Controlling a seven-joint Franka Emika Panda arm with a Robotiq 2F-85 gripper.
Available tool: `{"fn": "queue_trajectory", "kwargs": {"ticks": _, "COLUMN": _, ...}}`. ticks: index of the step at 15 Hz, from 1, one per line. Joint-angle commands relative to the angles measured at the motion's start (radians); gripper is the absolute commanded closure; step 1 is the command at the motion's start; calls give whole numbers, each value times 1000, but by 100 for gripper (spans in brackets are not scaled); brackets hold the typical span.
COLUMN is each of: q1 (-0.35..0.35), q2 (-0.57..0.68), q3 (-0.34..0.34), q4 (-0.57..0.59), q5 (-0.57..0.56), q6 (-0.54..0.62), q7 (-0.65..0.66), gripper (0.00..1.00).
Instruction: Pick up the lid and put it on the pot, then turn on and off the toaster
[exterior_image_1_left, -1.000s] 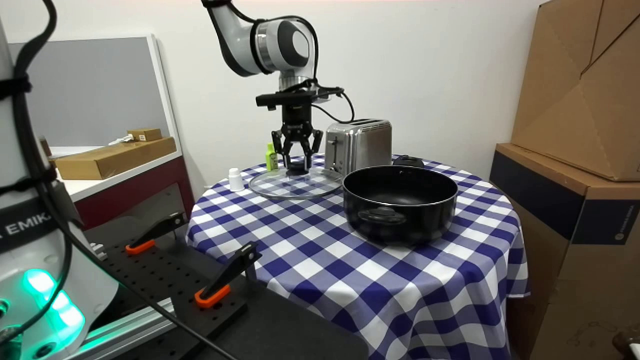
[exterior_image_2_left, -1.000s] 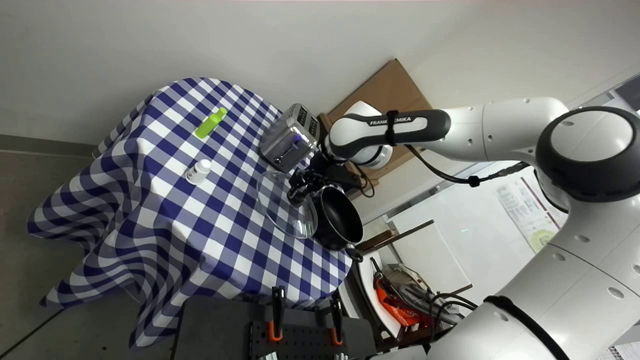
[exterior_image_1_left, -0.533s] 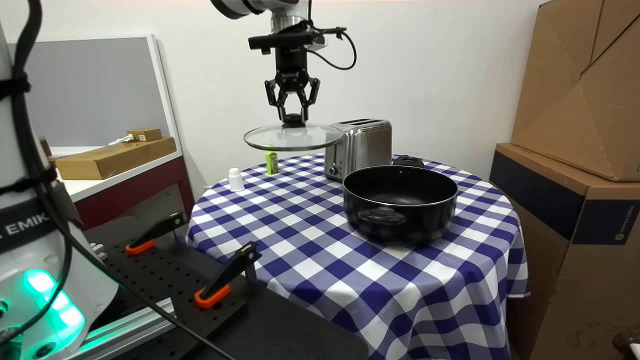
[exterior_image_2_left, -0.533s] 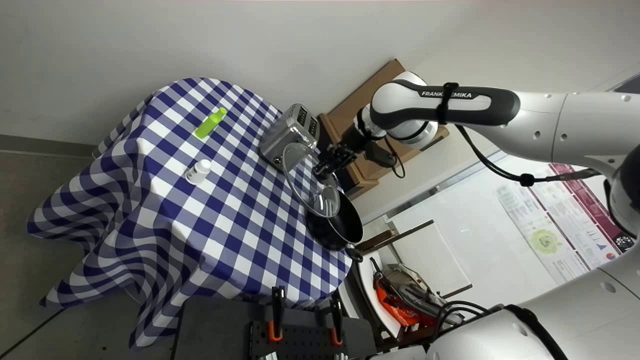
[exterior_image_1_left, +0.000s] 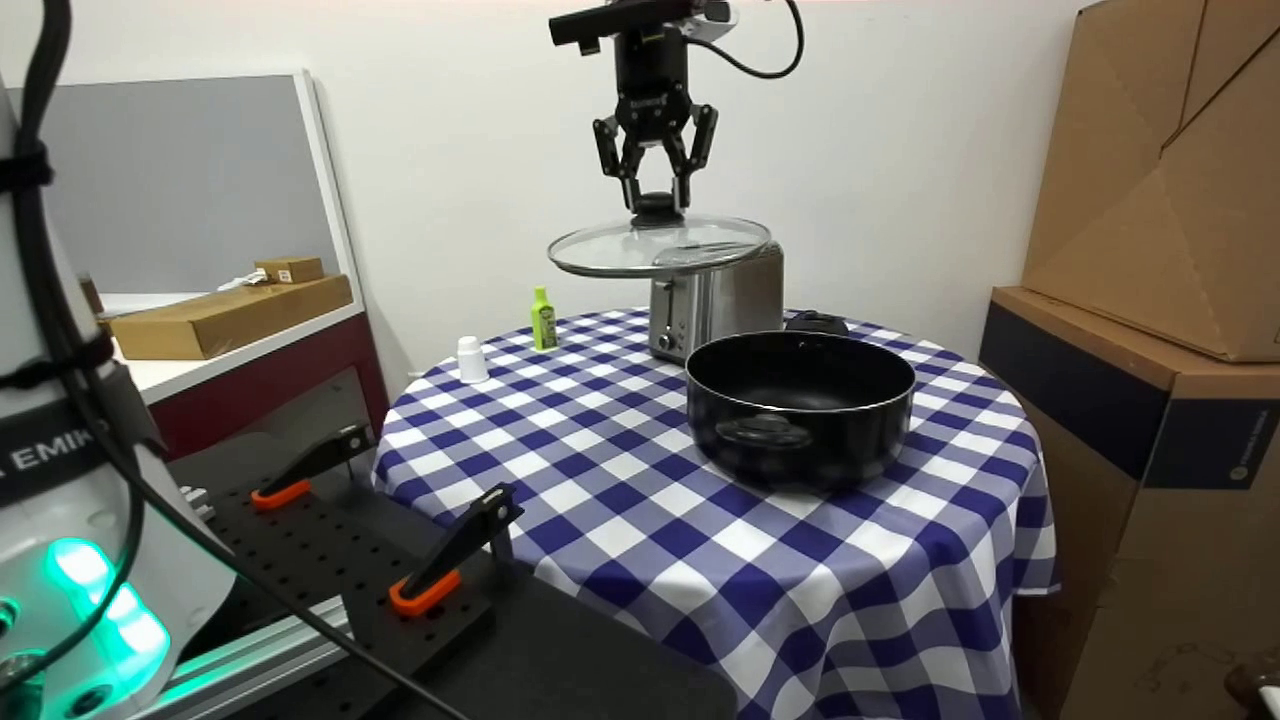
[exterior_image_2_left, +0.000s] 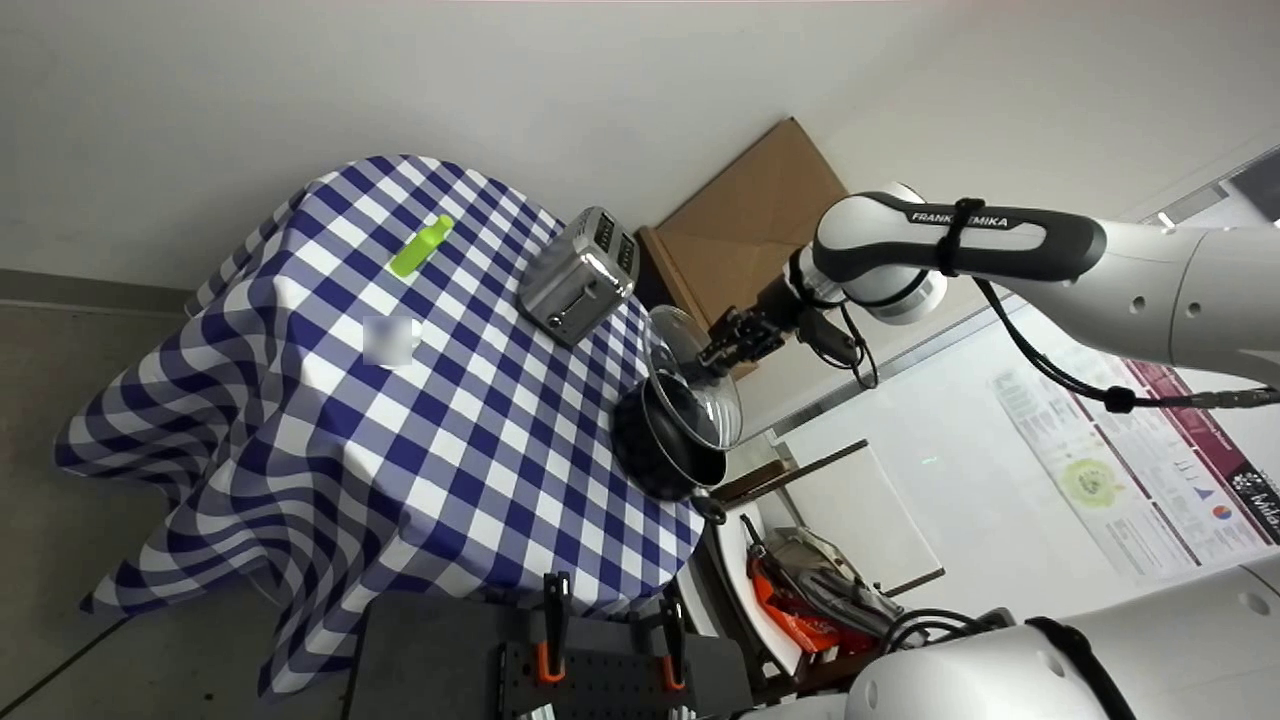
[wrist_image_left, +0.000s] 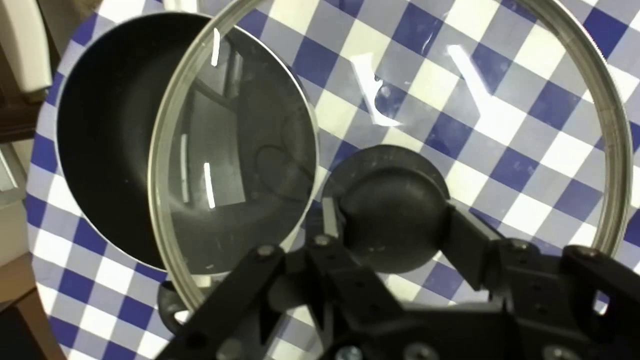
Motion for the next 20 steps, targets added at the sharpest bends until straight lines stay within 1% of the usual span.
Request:
{"fn": "queue_trajectory", "kwargs": {"ticks": 1, "q1": -43, "q2": 15, "q3": -52, "q4": 4, "q5": -14, "q6": -6, "q7": -17, "gripper": 74}}
{"fn": "queue_trajectory", "kwargs": {"ticks": 5, "q1": -83, "q2": 61, "q3": -93, "q4": 26, "q5": -13, "q6": 2, "q7": -7, "gripper": 74}}
{"fn": "queue_trajectory", "kwargs": {"ticks": 11, "q1": -112, "q2": 139, "q3": -121, "q4": 64, "q5": -15, "q6": 57, "q7": 17, "gripper": 74}}
{"fn": "queue_trajectory", "kwargs": {"ticks": 16, "q1": -103, "q2": 244, "q3": -122, "q4": 143, "q5": -39, "q6": 111, "q7": 61, "gripper": 74}}
{"fn": "queue_trajectory", "kwargs": {"ticks": 20, "q1": -77, "q2": 323, "q3": -129, "q4": 210, "q5": -100, "q6": 130, "q7": 134, "gripper": 74}}
